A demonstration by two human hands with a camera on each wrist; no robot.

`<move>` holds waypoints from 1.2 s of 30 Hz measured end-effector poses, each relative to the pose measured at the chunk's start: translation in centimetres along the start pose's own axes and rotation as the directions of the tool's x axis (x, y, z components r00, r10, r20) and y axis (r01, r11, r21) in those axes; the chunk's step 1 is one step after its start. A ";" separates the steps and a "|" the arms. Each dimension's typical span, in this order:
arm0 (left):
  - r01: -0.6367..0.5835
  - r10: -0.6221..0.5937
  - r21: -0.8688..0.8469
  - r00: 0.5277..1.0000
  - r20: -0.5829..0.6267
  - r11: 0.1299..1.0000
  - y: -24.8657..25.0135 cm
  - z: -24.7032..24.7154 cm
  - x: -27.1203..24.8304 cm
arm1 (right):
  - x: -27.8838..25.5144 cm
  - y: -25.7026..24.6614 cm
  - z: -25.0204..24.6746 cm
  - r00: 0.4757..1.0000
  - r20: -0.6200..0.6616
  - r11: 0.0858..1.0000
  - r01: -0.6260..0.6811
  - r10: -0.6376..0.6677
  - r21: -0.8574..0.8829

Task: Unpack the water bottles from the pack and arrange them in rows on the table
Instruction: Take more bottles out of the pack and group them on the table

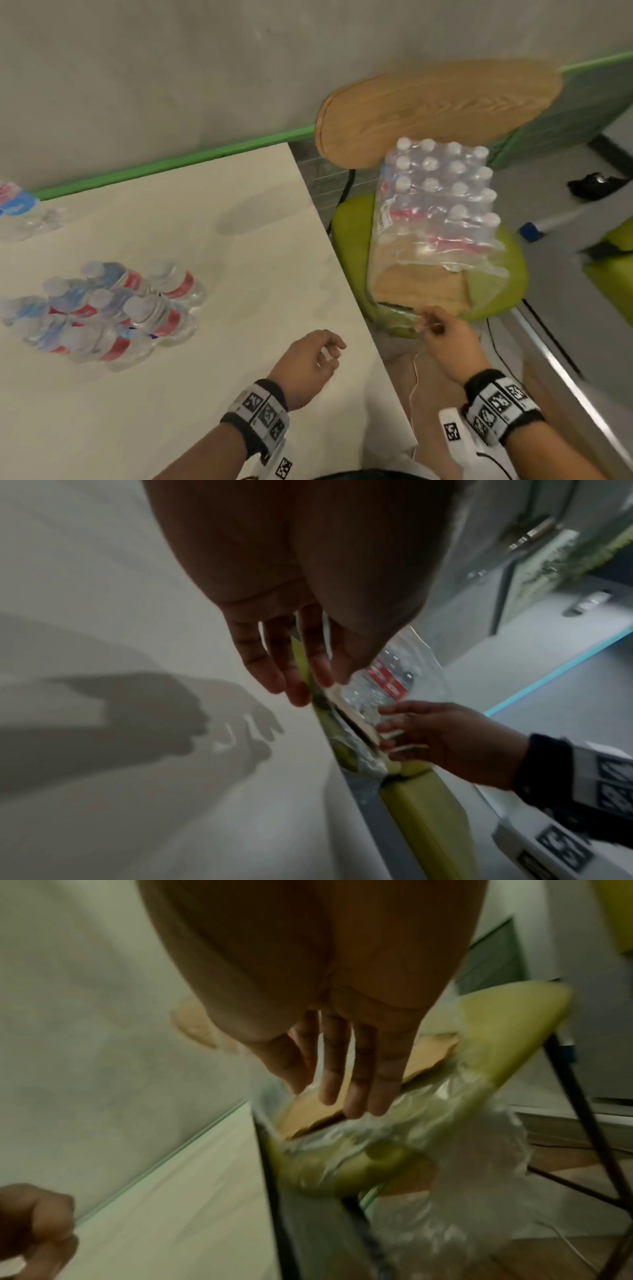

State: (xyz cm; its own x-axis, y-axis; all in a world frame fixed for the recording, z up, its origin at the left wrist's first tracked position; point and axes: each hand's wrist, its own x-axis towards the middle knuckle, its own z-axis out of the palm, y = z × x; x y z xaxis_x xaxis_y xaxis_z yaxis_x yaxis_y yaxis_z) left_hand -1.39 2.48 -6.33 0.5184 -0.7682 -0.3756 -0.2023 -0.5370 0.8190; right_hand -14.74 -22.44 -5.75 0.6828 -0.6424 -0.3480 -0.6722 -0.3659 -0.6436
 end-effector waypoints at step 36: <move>0.120 -0.106 0.133 0.988 -0.109 0.984 14.6 6.7 22.1 | 9.2 3.2 -6.8 0.968 0.083 0.954 -0.247 0.236 0.169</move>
State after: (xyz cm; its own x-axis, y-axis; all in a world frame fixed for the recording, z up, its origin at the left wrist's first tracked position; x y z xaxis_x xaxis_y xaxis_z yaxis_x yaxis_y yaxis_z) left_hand 1.50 -24.69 -5.55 0.6241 -0.6647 -0.4107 -0.2472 -0.6666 0.7033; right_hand -12.55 -34.07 -6.34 0.5261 -0.6525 -0.5454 -0.7617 -0.0763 -0.6434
